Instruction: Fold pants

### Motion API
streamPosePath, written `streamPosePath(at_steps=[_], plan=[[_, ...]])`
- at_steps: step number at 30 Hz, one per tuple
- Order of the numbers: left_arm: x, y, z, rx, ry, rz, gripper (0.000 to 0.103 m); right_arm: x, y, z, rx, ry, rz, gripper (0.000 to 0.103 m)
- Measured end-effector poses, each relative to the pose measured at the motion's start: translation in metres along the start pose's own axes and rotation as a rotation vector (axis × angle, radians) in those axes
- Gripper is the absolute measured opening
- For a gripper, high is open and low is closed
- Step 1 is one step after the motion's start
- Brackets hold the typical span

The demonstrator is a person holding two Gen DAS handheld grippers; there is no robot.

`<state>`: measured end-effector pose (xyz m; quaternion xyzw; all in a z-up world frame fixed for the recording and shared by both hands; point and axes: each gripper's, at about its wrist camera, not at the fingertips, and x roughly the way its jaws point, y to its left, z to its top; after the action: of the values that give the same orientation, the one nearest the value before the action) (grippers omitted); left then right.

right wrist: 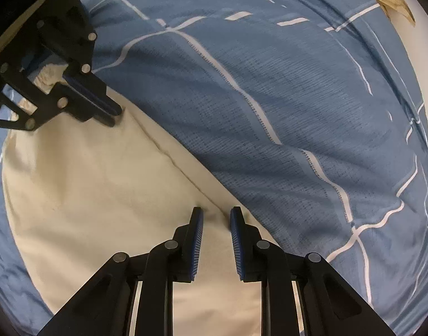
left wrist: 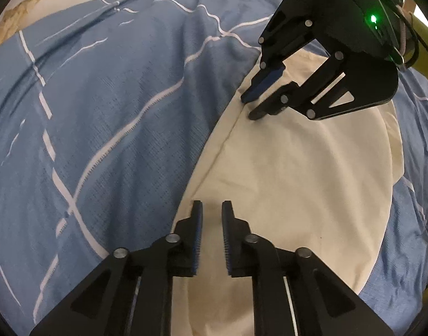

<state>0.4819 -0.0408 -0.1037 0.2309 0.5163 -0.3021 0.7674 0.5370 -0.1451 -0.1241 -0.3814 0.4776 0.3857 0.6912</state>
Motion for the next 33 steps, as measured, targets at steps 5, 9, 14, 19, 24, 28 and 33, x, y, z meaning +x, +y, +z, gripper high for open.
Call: streamPosePath(at_steps=[5, 9, 14, 19, 24, 28, 33], plan=[[0.000, -0.005, -0.006, 0.005, -0.001, 0.007, 0.001, -0.002, 0.005, -0.006, -0.012, -0.019, -0.041, 0.005], [-0.016, 0.001, -0.006, -0.050, -0.056, 0.019, 0.001, -0.018, 0.001, -0.013, 0.028, -0.084, -0.077, 0.003], [-0.016, 0.008, -0.003, -0.037, -0.060, 0.115, 0.016, -0.027, -0.001, -0.008, 0.058, -0.125, -0.117, 0.002], [-0.019, 0.009, -0.006, -0.060, -0.066, 0.207, 0.039, -0.015, 0.005, -0.004, 0.058, -0.094, -0.181, 0.004], [-0.062, 0.005, -0.014, -0.263, -0.187, 0.307, 0.042, -0.041, -0.011, -0.016, 0.267, -0.208, -0.320, 0.038], [-0.090, -0.015, -0.023, -0.426, -0.267, 0.346, 0.058, -0.080, -0.029, -0.062, 0.616, -0.268, -0.395, 0.052], [-0.096, -0.081, -0.037, -0.424, -0.355, 0.445, 0.064, -0.131, -0.002, -0.139, 0.873, -0.397, -0.496, 0.057]])
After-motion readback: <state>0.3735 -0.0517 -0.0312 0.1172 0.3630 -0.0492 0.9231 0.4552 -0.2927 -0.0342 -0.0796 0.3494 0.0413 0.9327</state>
